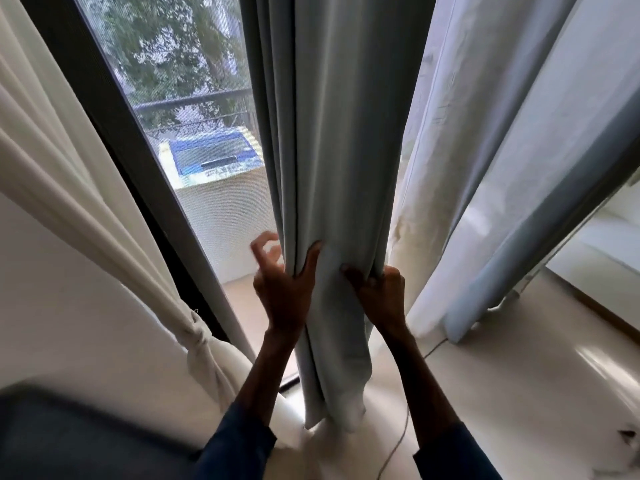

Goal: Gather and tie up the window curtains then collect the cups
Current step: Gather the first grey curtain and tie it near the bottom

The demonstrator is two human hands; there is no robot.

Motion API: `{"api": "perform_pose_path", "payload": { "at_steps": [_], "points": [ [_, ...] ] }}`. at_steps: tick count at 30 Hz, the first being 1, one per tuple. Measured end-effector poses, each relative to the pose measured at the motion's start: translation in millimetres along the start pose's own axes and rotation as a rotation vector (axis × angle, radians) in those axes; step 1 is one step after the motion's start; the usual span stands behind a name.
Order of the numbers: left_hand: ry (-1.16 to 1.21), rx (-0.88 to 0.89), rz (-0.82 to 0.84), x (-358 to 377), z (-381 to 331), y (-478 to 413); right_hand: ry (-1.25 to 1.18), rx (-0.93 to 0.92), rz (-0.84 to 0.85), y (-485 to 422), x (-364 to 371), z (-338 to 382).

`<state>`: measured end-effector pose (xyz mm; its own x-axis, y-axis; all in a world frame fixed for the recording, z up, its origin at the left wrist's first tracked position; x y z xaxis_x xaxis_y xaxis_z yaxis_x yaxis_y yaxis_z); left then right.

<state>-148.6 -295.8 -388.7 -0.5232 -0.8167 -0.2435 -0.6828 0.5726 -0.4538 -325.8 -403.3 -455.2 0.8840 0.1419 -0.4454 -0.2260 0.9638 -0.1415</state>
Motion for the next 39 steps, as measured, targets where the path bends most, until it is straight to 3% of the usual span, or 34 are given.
{"api": "perform_pose_path", "payload": {
  "at_steps": [3, 6, 11, 15, 20, 22, 25, 29, 32, 34, 39],
  "points": [
    [-0.365, 0.029, 0.080, 8, 3, -7, 0.179, -0.082, -0.090, 11, 2, 12],
    [-0.469, -0.020, 0.199, 19, 4, -9, 0.254, -0.113, -0.124, 28, 15, 17],
    [-0.437, -0.017, 0.413, 42, 1, -6, 0.234, -0.170, 0.066, 44, 43, 36],
    [-0.323, 0.114, 0.584, 59, -3, 2, 0.404, -0.176, 0.063, 43, 45, 34],
    [-0.092, 0.106, 0.774, 74, -16, 6, 0.440, -0.136, 0.088, 34, 36, 19],
    [-0.160, 0.084, 0.737, 80, -20, 1, 0.425, -0.101, 0.106, 34, 40, 12],
    [-0.345, 0.109, 0.541, 87, -17, -15, 0.327, -0.114, 0.116, 33, 42, 9],
    [-0.362, 0.106, 0.554, 100, -4, -40, 0.082, -0.086, 0.272, 12, 30, 11],
    [-0.343, 0.151, 0.504, 106, -1, -53, -0.130, -0.097, 0.158, -3, 5, -5],
    [-0.334, 0.167, 0.458, 107, 3, -56, -0.109, -0.103, 0.116, -8, -2, -16],
    [-0.386, 0.109, 0.368, 107, 2, -53, -0.127, -0.047, 0.379, -18, 22, -23]
  ]
}}
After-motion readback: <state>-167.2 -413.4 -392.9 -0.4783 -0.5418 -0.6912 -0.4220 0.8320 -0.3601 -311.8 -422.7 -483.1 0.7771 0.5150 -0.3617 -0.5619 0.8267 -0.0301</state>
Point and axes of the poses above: each hand's wrist, its own y-axis away from the middle knuckle, its own x-axis out of the palm, z = x × y, the point moved 7 cm from there along -y, towards the middle knuckle, and after that the axes turned 9 degrees about z, right-handed, at the moved point
